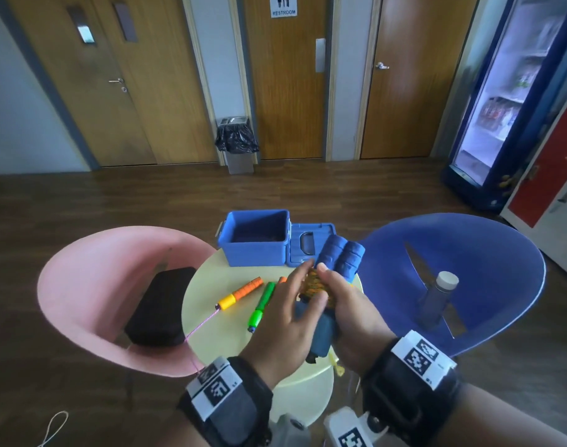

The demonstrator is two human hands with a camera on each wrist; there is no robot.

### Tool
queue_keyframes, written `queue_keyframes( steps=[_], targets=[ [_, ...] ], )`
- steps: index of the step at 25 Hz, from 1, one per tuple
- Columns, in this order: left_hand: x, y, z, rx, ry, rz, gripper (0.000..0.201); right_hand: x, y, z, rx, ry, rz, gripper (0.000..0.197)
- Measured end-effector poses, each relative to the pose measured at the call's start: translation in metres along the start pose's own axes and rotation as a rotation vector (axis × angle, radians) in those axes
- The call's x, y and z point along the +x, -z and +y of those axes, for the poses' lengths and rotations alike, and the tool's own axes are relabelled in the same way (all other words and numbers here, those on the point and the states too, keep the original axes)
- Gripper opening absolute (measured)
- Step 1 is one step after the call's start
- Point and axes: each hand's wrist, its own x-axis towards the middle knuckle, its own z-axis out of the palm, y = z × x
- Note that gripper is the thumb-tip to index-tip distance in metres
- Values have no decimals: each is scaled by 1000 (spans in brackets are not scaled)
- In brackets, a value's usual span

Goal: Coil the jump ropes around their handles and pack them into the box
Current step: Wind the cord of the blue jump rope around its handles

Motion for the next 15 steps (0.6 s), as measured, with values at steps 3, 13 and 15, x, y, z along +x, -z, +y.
queue_keyframes(
  steps=[3, 13, 15],
  targets=[
    [5, 6, 4, -163, 159, 111, 33, 1, -7, 11, -145, 87, -33, 42],
    [11, 46, -5, -190, 200, 51, 53, -7, -1, 1, -436, 4, -192, 49],
    [13, 56, -11, -74, 150, 37, 49, -3, 4, -14, -486, 115, -73, 44]
  ],
)
